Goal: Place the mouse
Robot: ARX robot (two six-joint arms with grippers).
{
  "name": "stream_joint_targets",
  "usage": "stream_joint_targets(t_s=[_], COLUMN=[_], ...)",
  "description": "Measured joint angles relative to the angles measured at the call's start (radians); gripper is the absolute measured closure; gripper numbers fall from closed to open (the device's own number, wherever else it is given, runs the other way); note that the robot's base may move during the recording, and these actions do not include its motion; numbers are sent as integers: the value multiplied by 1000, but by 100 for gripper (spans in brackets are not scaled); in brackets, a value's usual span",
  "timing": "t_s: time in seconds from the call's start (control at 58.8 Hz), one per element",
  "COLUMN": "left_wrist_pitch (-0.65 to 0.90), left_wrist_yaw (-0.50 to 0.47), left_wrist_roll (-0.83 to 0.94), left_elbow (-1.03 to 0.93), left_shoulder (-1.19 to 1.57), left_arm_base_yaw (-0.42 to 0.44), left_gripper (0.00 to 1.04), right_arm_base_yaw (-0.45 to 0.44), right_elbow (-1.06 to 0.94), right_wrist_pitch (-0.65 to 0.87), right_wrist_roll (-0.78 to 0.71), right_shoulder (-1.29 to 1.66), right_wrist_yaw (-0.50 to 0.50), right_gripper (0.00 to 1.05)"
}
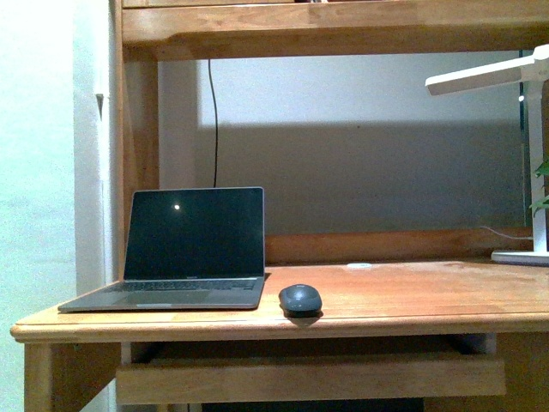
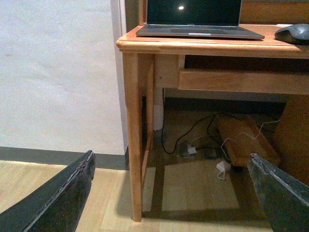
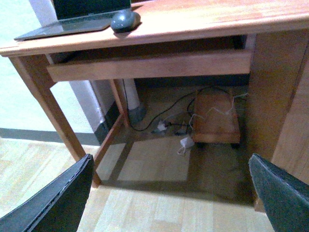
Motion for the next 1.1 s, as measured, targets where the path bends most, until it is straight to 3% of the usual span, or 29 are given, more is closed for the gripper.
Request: stream_joint_targets(t_s=[0.085, 0.153, 0.272, 0.34, 0.408, 0.476, 0.918, 1.105], left_wrist_pitch=[0, 0, 0, 0, 0, 0, 0, 0], left_wrist_yaw=[-2, 0, 0, 0, 0, 0, 0, 0], left_wrist_roll=[0, 0, 0, 0, 0, 0, 0, 0], left_elbow=[0, 0, 0, 0, 0, 0, 0, 0], left_shoulder=[0, 0, 0, 0, 0, 0, 0, 0], left_arm_base_yaw=[0, 0, 0, 0, 0, 0, 0, 0], left_gripper=[8, 8, 8, 8, 8, 8, 8, 8], right_arm_base_yaw=[12, -24, -80, -124, -254, -283, -290, -290], right_elbow=[-54, -69, -89, -102, -110, -118, -159, -159], right_wrist_pitch=[5, 4, 0, -4, -13, -13, -11, -11], right_wrist_roll=[-62, -89, -108, -119, -122, -125, -126, -126], right_shoulder=[-108, -151, -176, -193, -213, -221, -267, -267], right_wrist_yaw=[211, 239, 185, 147, 4, -2, -13, -13], right_gripper=[24, 36, 55, 72, 91, 102, 102, 70])
